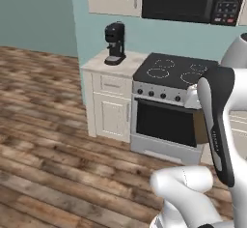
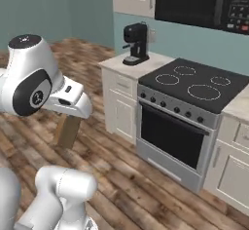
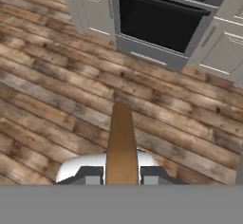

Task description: Start the toaster. Once the lever pops up, take the bread to the plate on the dining counter.

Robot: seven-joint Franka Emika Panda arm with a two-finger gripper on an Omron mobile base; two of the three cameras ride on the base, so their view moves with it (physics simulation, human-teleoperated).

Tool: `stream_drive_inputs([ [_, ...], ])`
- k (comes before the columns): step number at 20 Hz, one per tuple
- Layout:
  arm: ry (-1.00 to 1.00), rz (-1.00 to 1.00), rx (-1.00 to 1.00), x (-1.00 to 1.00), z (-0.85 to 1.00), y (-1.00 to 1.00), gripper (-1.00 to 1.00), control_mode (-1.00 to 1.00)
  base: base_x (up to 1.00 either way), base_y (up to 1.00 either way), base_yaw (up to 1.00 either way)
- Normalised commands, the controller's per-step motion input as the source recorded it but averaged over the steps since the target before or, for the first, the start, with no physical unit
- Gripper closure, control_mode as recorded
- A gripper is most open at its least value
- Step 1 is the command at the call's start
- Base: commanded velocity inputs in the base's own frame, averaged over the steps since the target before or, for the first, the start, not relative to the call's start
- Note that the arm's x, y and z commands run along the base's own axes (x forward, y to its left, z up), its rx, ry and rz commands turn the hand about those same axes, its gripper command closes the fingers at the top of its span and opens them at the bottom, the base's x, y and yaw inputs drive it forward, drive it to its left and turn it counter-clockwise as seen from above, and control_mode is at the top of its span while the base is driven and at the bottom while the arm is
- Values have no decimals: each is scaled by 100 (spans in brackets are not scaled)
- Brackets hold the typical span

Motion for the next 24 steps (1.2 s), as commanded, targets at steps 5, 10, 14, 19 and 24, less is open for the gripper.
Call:
stream_drive_inputs([
  [5, 0, 0, 0, 0, 0, 0, 100, 100, 22, 15, 84],
  [10, 0, 0, 0, 0, 0, 0, 100, 100, 24, 14, 84],
  [14, 0, 0, 0, 0, 0, 0, 100, 100, 28, 13, 83],
  [19, 0, 0, 0, 0, 0, 0, 100, 100, 36, 5, 73],
  [24, 0, 0, 0, 0, 0, 0, 100, 100, 64, -10, 35],
])
